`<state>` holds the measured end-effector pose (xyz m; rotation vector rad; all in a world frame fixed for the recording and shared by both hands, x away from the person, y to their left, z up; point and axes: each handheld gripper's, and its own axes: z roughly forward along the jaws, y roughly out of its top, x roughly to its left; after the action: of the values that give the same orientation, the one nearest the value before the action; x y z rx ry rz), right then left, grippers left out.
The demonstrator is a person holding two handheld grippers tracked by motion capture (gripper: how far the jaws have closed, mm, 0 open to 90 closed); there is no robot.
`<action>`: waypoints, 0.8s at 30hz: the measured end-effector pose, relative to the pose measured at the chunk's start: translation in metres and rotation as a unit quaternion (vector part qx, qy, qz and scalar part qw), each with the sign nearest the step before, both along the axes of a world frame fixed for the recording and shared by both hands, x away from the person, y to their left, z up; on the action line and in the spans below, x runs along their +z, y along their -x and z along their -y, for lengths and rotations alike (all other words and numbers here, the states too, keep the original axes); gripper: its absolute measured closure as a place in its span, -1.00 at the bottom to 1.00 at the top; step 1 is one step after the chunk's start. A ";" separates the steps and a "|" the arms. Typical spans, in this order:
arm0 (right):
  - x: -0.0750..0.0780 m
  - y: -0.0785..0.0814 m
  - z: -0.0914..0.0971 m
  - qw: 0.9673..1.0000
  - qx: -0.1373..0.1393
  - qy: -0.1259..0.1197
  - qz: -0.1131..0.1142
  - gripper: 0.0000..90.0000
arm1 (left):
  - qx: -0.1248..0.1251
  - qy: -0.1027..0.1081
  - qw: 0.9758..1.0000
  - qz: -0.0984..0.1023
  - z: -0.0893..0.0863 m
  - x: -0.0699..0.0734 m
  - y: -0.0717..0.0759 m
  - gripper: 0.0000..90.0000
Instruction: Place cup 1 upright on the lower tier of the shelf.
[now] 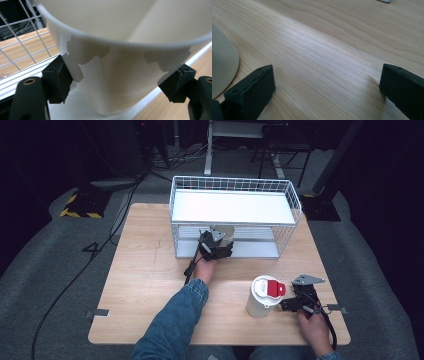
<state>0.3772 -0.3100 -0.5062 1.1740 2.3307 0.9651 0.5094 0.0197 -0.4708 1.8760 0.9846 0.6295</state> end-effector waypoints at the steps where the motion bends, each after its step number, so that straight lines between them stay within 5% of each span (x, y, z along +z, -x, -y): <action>1: 0.000 0.000 0.000 1.000 0.000 -0.001 0.000 -1.00 | 0.001 0.003 1.000 0.001 0.000 0.000 -0.002 -0.49; 3: 0.000 0.000 0.000 1.000 0.000 0.000 0.000 -1.00 | -0.001 -0.002 1.000 0.006 -0.001 0.001 -0.007 -0.49; 5: 0.000 0.000 0.000 1.000 0.001 -0.001 0.000 -1.00 | 0.012 0.024 1.000 -0.007 0.002 -0.001 -0.008 -0.49; 7: 0.000 0.000 0.000 1.000 0.000 0.000 0.000 -0.99 | 0.019 0.009 1.000 0.005 0.000 0.000 -0.012 -0.49; 14: 0.000 0.000 0.000 1.000 0.000 0.000 0.000 -0.99 | 0.050 0.023 0.998 -0.029 0.002 -0.007 -0.019 -0.49; 15: 0.000 0.000 0.000 1.000 0.001 0.000 0.000 -0.99 | 0.042 0.011 0.999 -0.024 0.001 -0.008 -0.021 -0.49; 16: 0.000 0.000 0.000 1.000 0.001 0.000 0.000 -0.99 | 0.002 0.012 1.000 -0.027 -0.001 -0.009 -0.026 -0.49; 18: 0.000 0.000 0.000 1.000 0.001 0.000 0.000 -0.99 | 0.002 0.013 1.000 -0.028 -0.001 -0.010 -0.027 -0.49; 19: 0.000 0.000 0.000 1.000 0.001 0.000 0.000 -0.99 | 0.030 0.015 0.999 -0.029 -0.001 -0.011 -0.026 -0.49; 24: 0.000 0.000 0.000 1.000 0.000 0.000 0.000 -0.99 | 0.020 0.022 0.999 -0.036 -0.002 -0.012 -0.028 -0.50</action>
<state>0.3772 -0.3100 -0.5062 1.1730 2.3303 0.9665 0.5374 0.0212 -0.4830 1.8546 1.0751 0.5622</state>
